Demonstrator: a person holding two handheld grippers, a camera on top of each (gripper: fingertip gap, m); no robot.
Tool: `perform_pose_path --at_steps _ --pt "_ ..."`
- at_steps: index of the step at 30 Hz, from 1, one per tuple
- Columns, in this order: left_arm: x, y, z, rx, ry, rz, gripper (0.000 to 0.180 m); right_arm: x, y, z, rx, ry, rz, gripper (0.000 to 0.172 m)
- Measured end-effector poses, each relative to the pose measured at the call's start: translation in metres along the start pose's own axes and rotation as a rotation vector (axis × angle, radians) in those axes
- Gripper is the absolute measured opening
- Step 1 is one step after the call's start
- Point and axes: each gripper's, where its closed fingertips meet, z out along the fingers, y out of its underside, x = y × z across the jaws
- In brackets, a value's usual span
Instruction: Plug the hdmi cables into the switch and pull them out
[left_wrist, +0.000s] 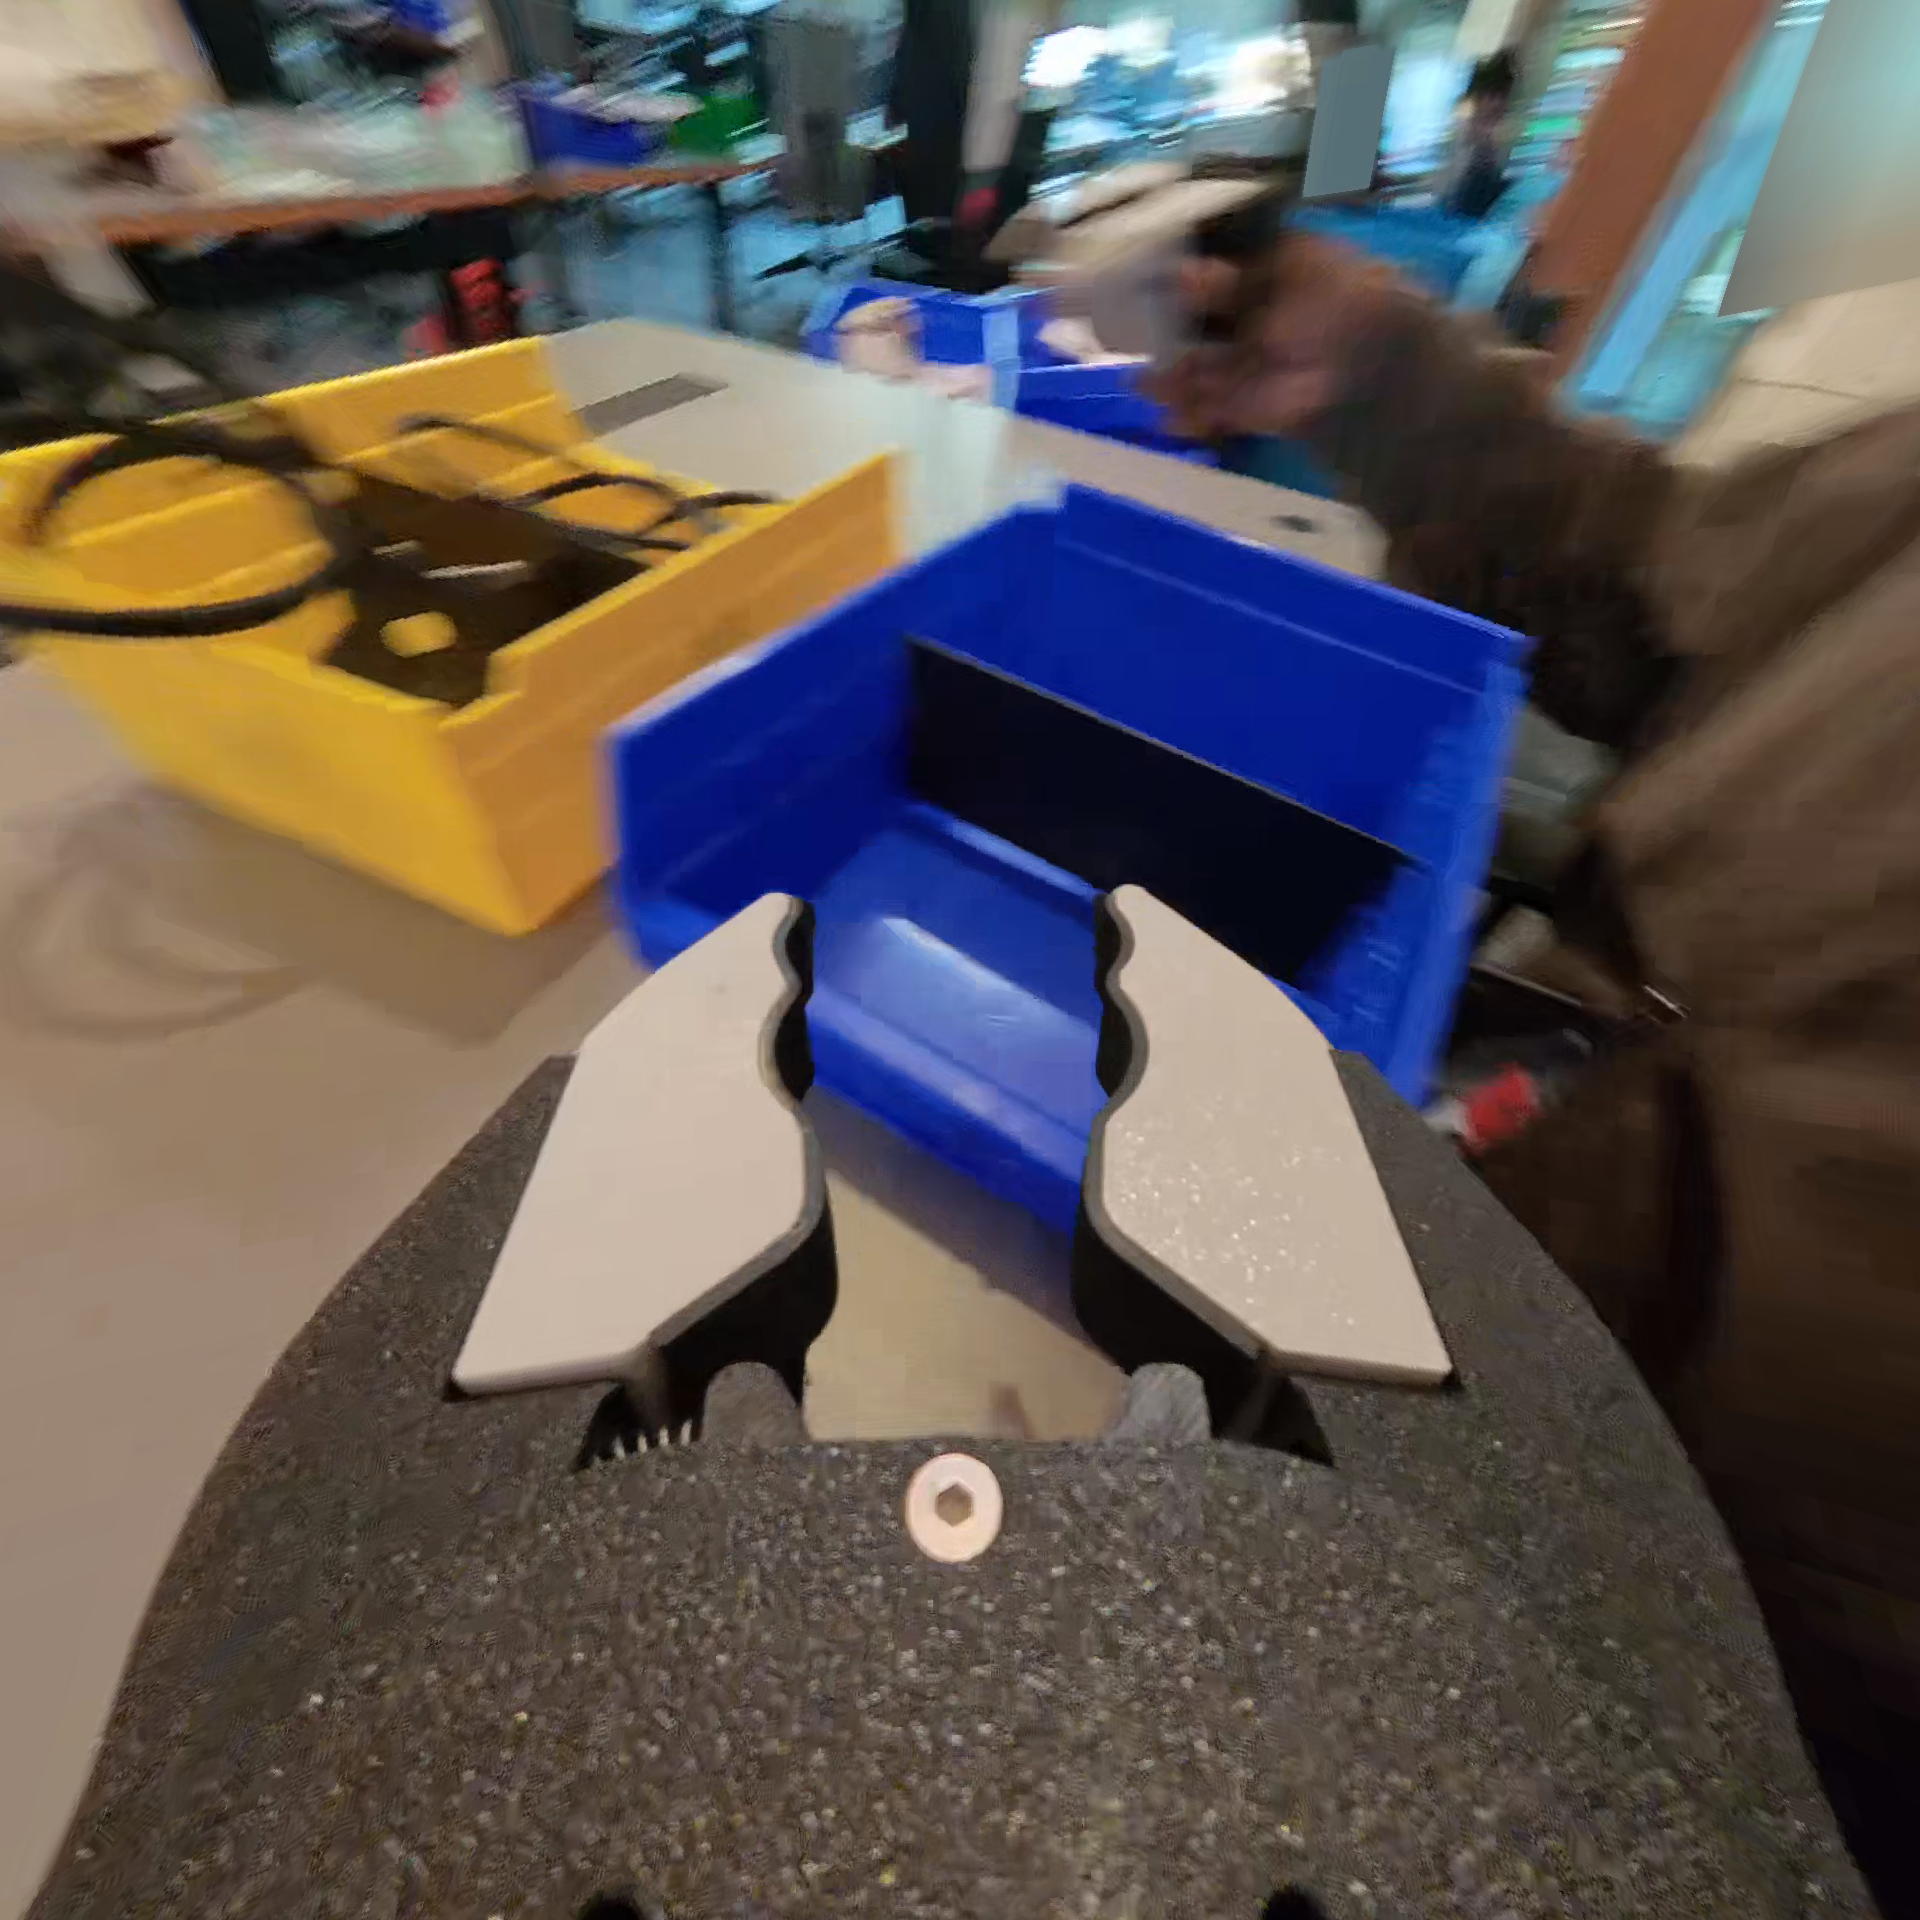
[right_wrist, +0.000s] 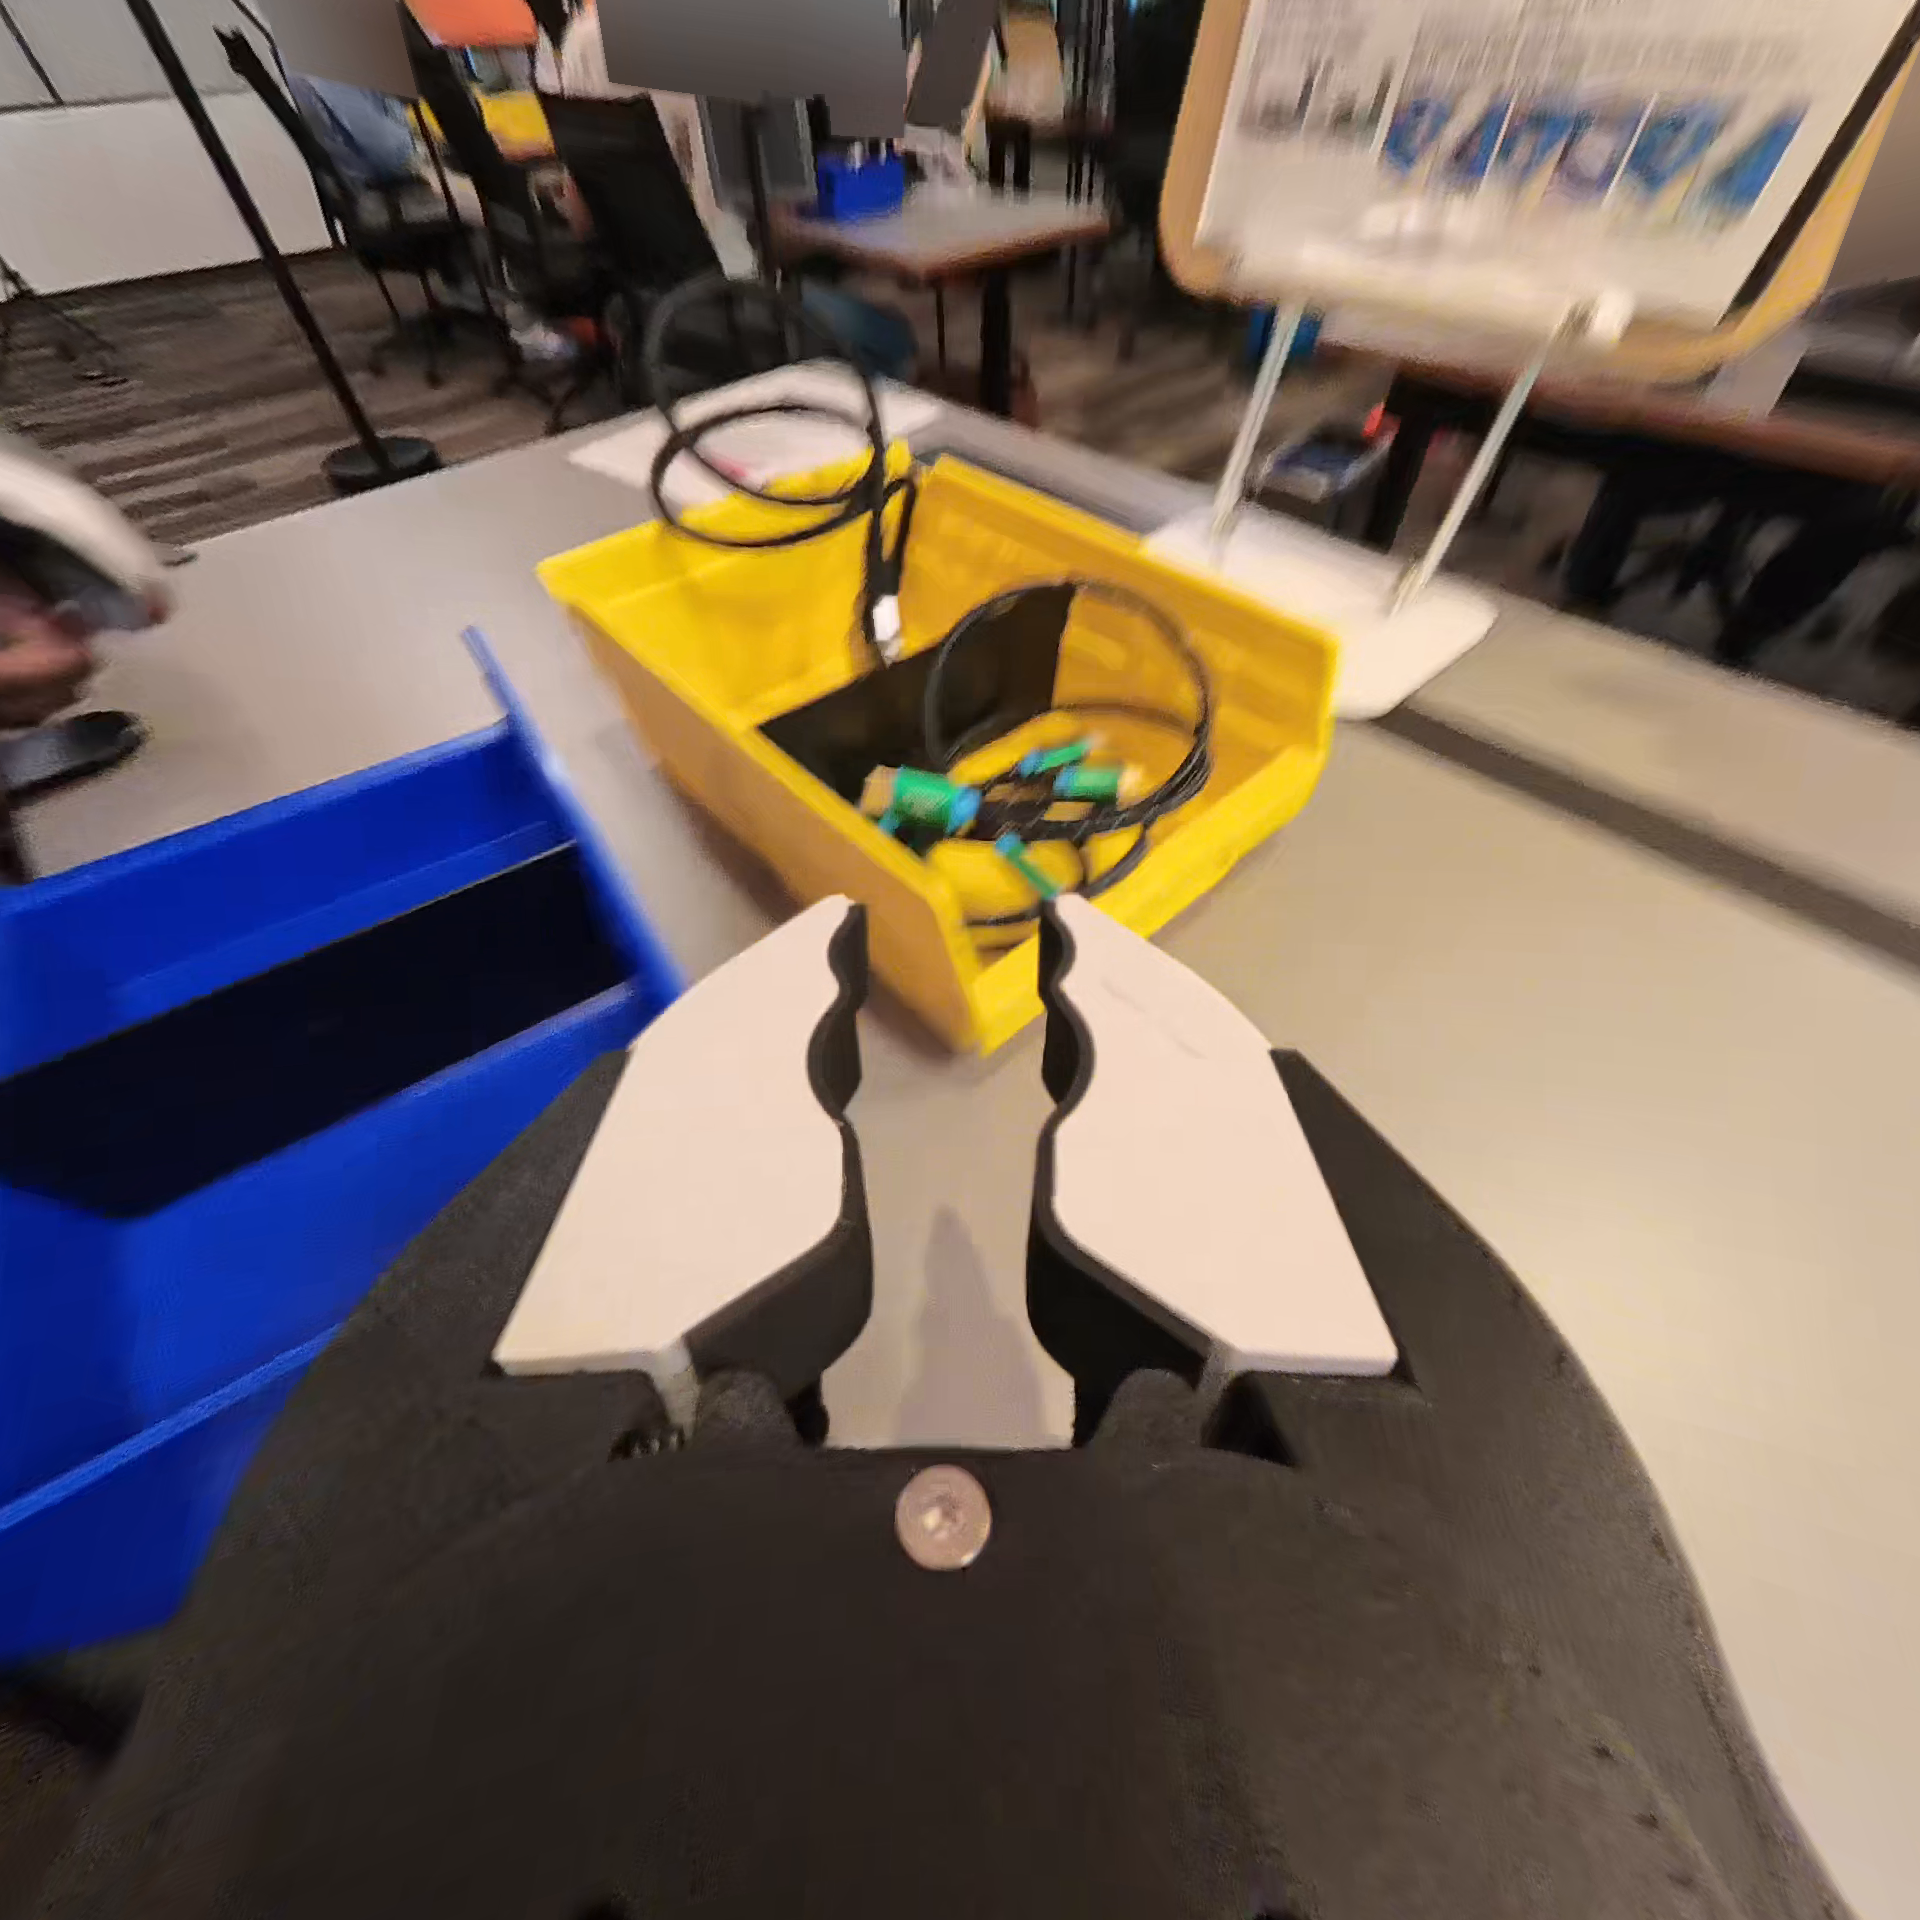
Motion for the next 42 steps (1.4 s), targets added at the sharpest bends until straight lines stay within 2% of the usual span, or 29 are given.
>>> perform_pose_path --at_steps 1,2,4,7,10,12,15,17,20,22,26,33,42 --pt "-0.025 -0.007 0.003 -0.026 -0.084 -0.055 0.054 -0.016 0.009 -0.008 -0.054 -0.013 0.055 0.036" --pt "-0.049 -0.014 0.008 -0.046 -0.157 -0.130 0.054 -0.036 0.017 -0.014 -0.091 -0.038 0.106 0.047" --pt "-0.094 -0.025 0.023 -0.070 -0.241 -0.273 0.057 -0.073 0.032 -0.020 -0.148 -0.083 0.199 0.057" --pt "-0.148 -0.019 0.063 -0.201 -0.264 -0.360 0.065 -0.108 0.060 -0.012 -0.252 -0.069 0.253 0.075" --pt "-0.174 -0.005 0.106 -0.330 -0.182 -0.449 0.072 -0.128 0.080 0.002 -0.327 -0.065 0.277 0.090" --pt "-0.182 -0.003 0.127 -0.365 -0.135 -0.515 0.074 -0.131 0.085 0.007 -0.360 -0.057 0.275 0.092" --pt "-0.190 0.003 0.141 -0.461 -0.152 -0.484 0.076 -0.123 0.088 0.013 -0.417 -0.026 0.202 0.088" --pt "-0.198 0.002 0.140 -0.483 -0.185 -0.475 0.062 -0.111 0.099 0.017 -0.491 0.015 0.113 0.075" --pt "-0.219 0.011 0.131 -0.530 -0.302 -0.401 0.033 -0.098 0.120 0.022 -0.624 0.021 0.011 0.059" --pt "-0.233 0.013 0.121 -0.544 -0.380 -0.355 0.012 -0.082 0.125 0.024 -0.669 0.056 -0.067 0.039" --pt "-0.254 0.020 0.095 -0.583 -0.482 -0.260 0.004 -0.061 0.128 0.025 -0.735 0.013 -0.111 0.013" --pt "-0.270 0.034 0.036 -0.607 -0.445 -0.273 0.003 0.004 0.129 0.015 -0.775 0.013 -0.169 0.012" --pt "-0.284 0.061 -0.063 -0.757 -0.415 -0.173 0.005 0.076 0.129 0.004 -0.793 -0.024 -0.302 0.017"
